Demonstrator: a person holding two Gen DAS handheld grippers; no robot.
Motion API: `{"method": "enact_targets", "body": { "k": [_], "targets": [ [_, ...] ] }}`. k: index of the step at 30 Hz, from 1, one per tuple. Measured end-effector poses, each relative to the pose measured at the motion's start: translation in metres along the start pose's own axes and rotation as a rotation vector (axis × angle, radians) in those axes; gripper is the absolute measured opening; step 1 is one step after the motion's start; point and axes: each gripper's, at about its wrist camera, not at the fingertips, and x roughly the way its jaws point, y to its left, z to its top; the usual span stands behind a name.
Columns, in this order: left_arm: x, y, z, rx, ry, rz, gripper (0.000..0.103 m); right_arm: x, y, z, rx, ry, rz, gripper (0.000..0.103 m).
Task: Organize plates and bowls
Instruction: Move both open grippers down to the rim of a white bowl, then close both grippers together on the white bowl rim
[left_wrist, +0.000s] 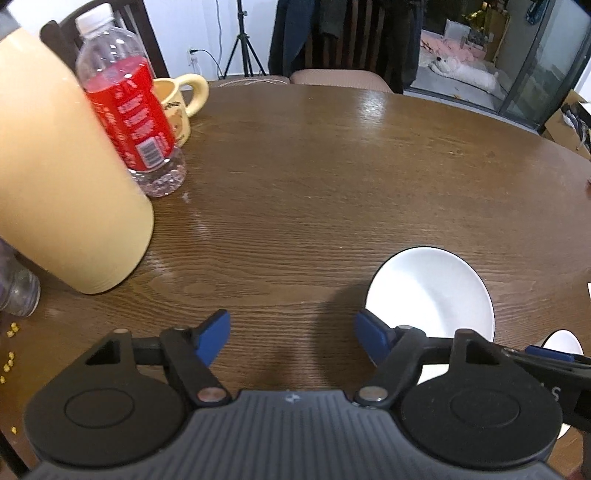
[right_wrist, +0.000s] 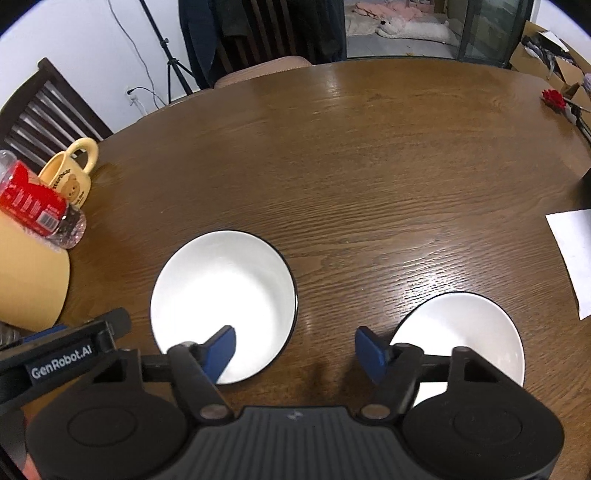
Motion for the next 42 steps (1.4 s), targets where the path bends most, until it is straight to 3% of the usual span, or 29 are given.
{"method": "enact_targets", "body": {
  "k": [9, 17, 26, 42],
  "targets": [
    [0.019, -0.013, 0.005, 0.025, 0.033, -0.04, 0.06, 0.015, -0.004, 0.004, 0.025, 0.002, 0.015, 0.046],
    [0.024, -0.023, 0.008, 0.046, 0.039, -0.086, 0.034, 0.025, -0.005, 0.007, 0.043, 0.008, 0.03, 0.03],
    [0.029, -0.03, 0.008, 0.066, 0.042, -0.141, 0.013, 0.032, -0.004, 0.008, 0.063, 0.0, 0.033, 0.012],
    [0.039, -0.03, 0.009, 0.108, 0.047, -0.162, 0.007, 0.037, 0.001, 0.006, 0.066, -0.041, 0.014, 0.006]
  ]
}}
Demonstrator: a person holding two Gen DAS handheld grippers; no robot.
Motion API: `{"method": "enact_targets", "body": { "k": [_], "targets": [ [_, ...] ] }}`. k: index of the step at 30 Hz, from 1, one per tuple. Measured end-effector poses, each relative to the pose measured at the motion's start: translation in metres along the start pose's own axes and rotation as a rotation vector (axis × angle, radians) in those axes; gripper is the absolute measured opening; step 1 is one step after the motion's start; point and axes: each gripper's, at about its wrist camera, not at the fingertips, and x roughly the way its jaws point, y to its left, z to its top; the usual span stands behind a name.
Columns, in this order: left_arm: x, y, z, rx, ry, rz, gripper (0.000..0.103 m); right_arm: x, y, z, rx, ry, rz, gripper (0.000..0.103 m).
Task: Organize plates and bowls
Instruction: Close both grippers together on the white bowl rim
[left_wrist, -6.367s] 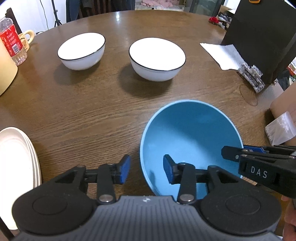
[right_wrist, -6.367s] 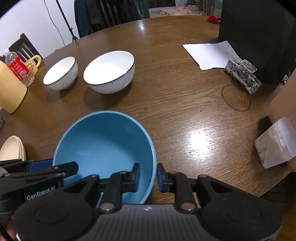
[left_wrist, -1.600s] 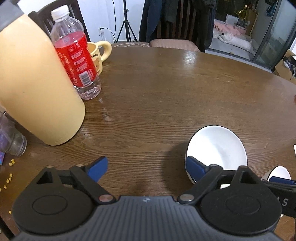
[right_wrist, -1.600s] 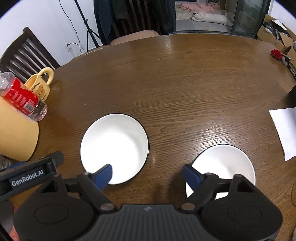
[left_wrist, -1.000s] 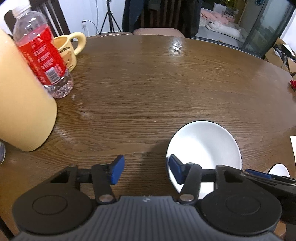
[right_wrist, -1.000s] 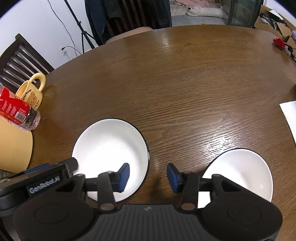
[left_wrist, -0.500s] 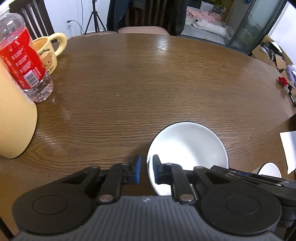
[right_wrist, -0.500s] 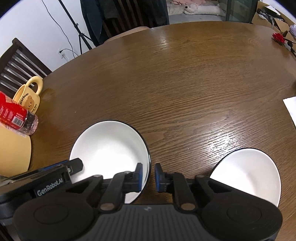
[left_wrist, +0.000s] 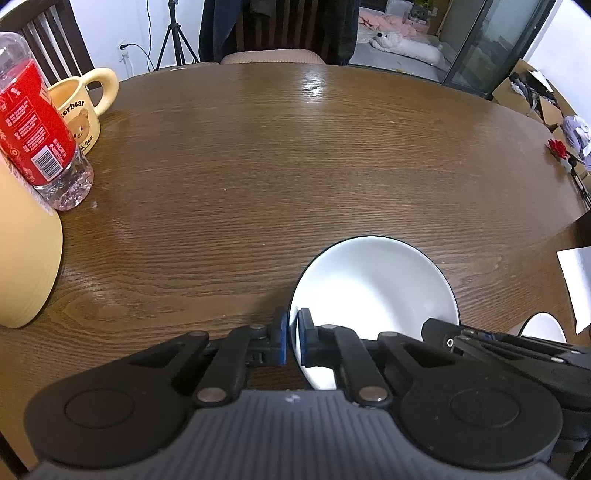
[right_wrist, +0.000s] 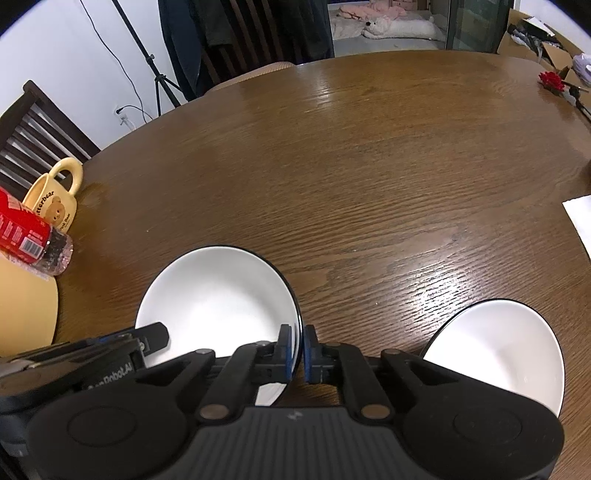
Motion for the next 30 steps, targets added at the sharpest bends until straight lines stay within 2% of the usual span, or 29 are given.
{"method": "enact_targets", "body": {
  "k": [30],
  "targets": [
    [-0.012, -0.005, -0.006, 0.006, -0.024, 0.037, 0.007, -0.009, -0.004, -0.008, -0.019, -0.015, 0.025, 0.006]
  ]
}}
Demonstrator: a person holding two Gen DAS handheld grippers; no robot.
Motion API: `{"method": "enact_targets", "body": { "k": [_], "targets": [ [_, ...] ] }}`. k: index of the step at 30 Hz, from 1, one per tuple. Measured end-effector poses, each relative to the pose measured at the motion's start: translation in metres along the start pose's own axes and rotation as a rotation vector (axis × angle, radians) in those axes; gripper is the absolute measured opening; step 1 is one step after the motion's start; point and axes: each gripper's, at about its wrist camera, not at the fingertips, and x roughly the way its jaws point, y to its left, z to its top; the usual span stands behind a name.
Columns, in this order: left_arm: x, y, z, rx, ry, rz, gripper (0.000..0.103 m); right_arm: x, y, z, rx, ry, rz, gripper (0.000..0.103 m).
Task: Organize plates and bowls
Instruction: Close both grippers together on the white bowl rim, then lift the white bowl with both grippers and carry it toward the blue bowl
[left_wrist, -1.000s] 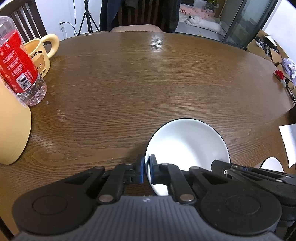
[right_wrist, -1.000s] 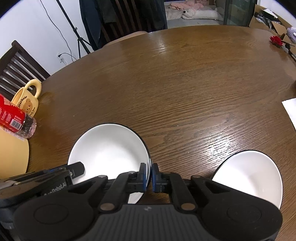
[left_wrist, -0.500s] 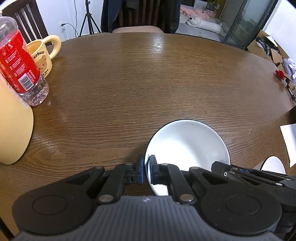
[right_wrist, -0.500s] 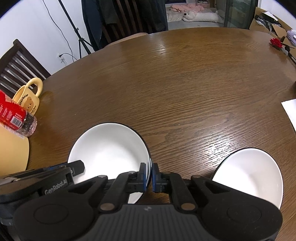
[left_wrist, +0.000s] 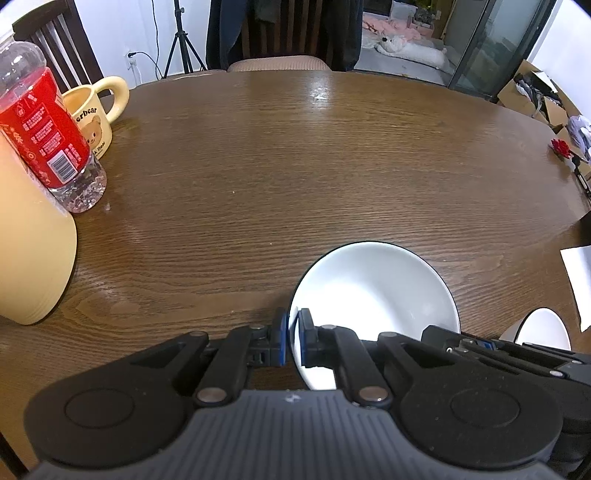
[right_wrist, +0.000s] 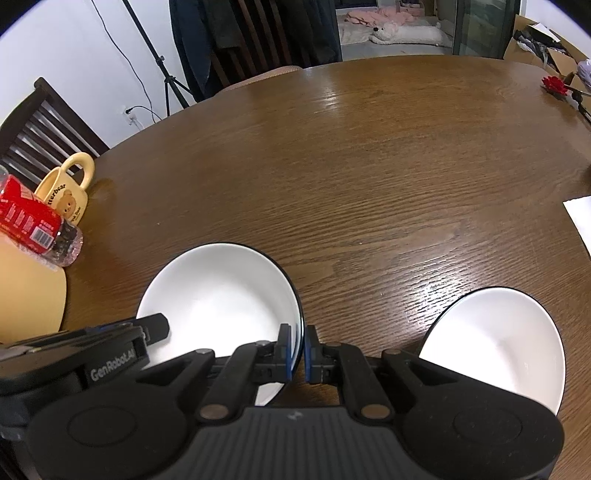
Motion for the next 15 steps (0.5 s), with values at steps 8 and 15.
{"method": "enact_targets", "body": {
  "k": [8, 15],
  "targets": [
    [-0.009, -0.004, -0.005, -0.004, -0.012, 0.007, 0.007, -0.006, -0.004, -0.002, -0.002, -0.006, 0.012, 0.006],
    [-0.02, -0.004, -0.012, -0.011, -0.025, 0.018, 0.007, -0.015, -0.004, -0.004, -0.011, -0.013, 0.032, 0.006]
  ]
}}
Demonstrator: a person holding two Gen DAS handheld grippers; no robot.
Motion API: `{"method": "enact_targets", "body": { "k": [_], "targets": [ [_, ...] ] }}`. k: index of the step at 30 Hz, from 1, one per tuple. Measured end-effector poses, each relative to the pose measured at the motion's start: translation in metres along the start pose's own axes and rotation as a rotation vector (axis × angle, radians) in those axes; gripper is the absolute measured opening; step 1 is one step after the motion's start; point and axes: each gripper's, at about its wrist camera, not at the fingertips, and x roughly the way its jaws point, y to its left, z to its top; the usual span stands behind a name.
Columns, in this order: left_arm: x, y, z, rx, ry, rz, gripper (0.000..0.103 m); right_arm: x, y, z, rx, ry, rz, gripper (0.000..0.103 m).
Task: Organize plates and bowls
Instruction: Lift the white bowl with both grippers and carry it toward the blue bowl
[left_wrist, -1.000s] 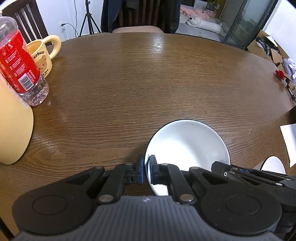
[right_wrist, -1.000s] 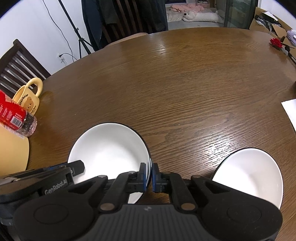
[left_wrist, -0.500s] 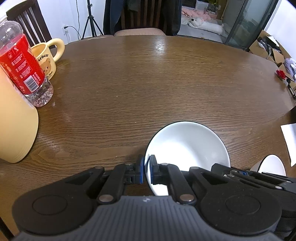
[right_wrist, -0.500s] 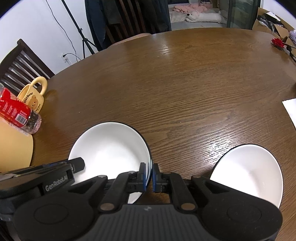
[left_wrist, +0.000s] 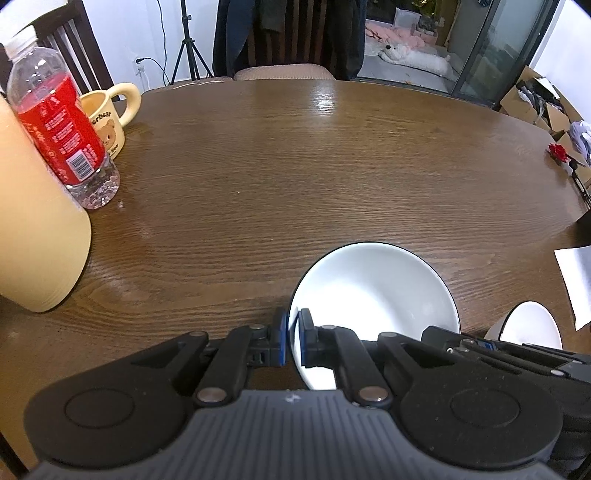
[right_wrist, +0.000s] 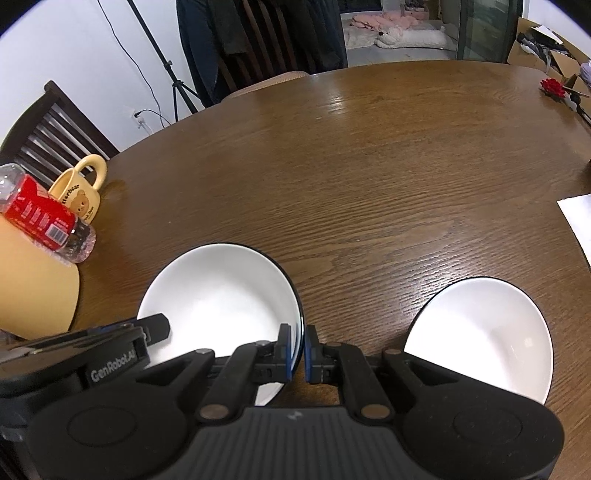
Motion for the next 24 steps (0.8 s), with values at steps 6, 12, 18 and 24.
{"method": "enact_targets", "body": {
  "k": [6, 12, 18, 24],
  "targets": [
    [-0.01, 0.004, -0.007, -0.013, -0.011, 0.007, 0.007, -0.009, 0.004, -0.004, -0.011, -0.007, 0.011, 0.006],
    [-0.023, 0.006, -0.016, -0.023, -0.025, 0.012, 0.007, -0.02, 0.008, -0.013, -0.023, -0.016, 0.019, 0.006],
    [-0.038, 0.009, -0.027, -0.034, -0.04, 0.018, 0.007, -0.034, 0.011, -0.024, -0.033, -0.027, 0.034, 0.006],
    [-0.055, 0.011, -0.039, -0.041, -0.058, 0.022, 0.007, -0.049, 0.014, -0.035, -0.043, -0.042, 0.039, 0.006]
  ]
}}
